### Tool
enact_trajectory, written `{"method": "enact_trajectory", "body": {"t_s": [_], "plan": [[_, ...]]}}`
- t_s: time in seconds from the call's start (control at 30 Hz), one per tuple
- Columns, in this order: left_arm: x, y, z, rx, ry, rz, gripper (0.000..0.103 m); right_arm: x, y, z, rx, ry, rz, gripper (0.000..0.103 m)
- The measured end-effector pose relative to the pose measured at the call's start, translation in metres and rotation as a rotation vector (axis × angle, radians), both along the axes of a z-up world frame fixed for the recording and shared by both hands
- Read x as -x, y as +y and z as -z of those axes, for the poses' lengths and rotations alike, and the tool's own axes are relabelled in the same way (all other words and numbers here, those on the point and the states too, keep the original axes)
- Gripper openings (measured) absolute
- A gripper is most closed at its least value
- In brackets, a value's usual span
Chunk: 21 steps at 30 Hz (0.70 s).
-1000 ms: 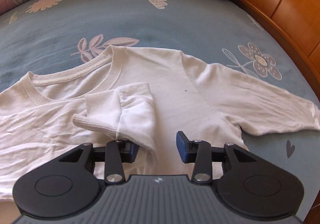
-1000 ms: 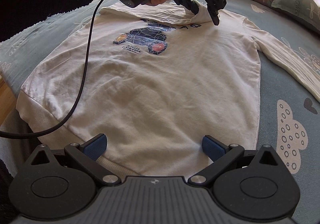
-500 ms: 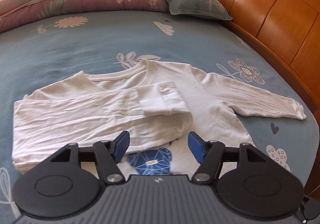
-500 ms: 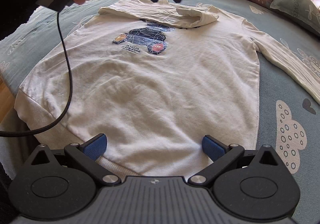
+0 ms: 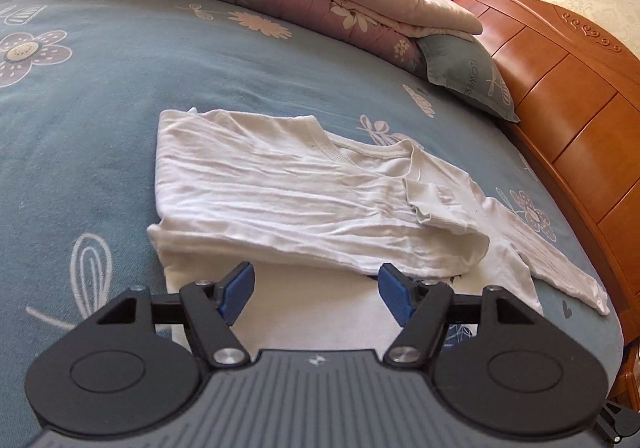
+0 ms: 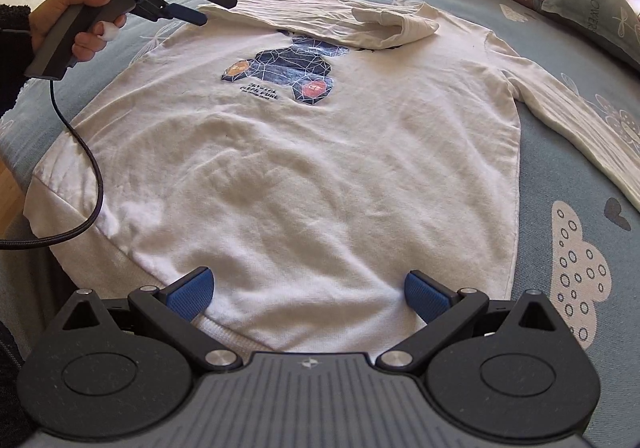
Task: Fold clothes
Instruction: 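Open the left gripper and withdraw it from the folded sleeve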
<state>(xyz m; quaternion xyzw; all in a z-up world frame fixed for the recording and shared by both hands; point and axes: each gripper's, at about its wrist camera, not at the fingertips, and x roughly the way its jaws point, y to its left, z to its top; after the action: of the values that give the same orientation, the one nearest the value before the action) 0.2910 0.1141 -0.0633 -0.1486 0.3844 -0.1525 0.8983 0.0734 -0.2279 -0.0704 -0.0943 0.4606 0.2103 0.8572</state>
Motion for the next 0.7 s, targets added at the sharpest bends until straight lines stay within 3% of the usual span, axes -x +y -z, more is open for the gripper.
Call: {"method": "enact_trajectory", "body": {"t_s": [0.17, 0.3, 0.43, 0.53, 0.7], "plan": [[-0.008, 0.016, 0.018, -0.014, 0.048, -0.105, 0.069, -0.002, 0.002, 0.0, 0.015, 0.013, 0.007, 0.103], [0.011, 0.032, 0.01, 0.008, 0.038, -0.062, 0.07, -0.003, 0.002, 0.0, 0.015, 0.016, 0.0, 0.103], [0.007, 0.037, -0.023, 0.0, -0.06, -0.037, 0.072, -0.007, 0.003, -0.001, 0.026, 0.028, -0.012, 0.103], [-0.019, 0.033, -0.034, 0.027, -0.108, -0.024, 0.075, -0.009, 0.006, -0.001, 0.038, 0.032, -0.009, 0.103], [-0.053, 0.023, 0.005, 0.049, -0.001, -0.064, 0.075, -0.009, 0.006, 0.0, 0.042, 0.037, 0.005, 0.103]]}}
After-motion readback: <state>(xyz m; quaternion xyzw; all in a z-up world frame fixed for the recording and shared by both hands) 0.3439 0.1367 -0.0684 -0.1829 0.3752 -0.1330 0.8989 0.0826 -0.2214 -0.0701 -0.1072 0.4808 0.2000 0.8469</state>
